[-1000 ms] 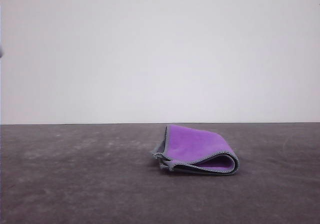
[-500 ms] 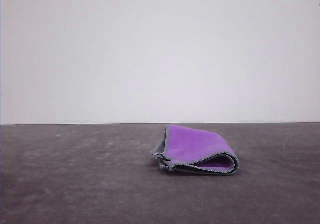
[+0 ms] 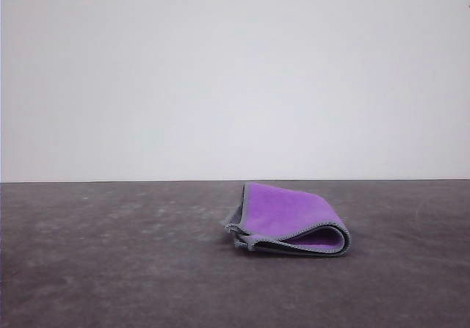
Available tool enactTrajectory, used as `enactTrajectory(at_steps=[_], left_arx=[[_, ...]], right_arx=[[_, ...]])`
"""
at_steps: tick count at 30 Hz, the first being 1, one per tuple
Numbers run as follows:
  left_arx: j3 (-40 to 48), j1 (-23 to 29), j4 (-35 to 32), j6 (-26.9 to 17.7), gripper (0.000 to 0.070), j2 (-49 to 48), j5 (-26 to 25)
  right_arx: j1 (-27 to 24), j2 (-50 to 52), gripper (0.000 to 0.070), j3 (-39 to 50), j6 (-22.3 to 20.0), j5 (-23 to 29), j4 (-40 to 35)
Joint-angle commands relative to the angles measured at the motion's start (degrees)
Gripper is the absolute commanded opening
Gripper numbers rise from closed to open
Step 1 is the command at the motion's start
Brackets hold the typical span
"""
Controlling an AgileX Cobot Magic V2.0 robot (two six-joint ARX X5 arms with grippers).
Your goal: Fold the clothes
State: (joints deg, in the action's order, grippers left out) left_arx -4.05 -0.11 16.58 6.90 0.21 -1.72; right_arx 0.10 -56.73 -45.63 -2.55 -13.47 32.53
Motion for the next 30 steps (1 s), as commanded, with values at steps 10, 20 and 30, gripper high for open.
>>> enactTrajectory(at_steps=[10, 20, 30], left_arx=[[1.14, 0.10, 0.28, 0.09, 0.0004, 0.07, 0.09], [1.14, 0.10, 0.28, 0.09, 0.0004, 0.07, 0.09], [1.14, 0.10, 0.28, 0.09, 0.0004, 0.07, 0.09]], right_arx=[[0.02, -0.46, 0.0012, -0.94, 0.81, -0.02, -0.44], [0.02, -0.46, 0.0012, -0.94, 0.72, -0.01, -0.45], [-0.33, 9.21, 0.0012, 4.16, -4.13, 0.68, -8.22]])
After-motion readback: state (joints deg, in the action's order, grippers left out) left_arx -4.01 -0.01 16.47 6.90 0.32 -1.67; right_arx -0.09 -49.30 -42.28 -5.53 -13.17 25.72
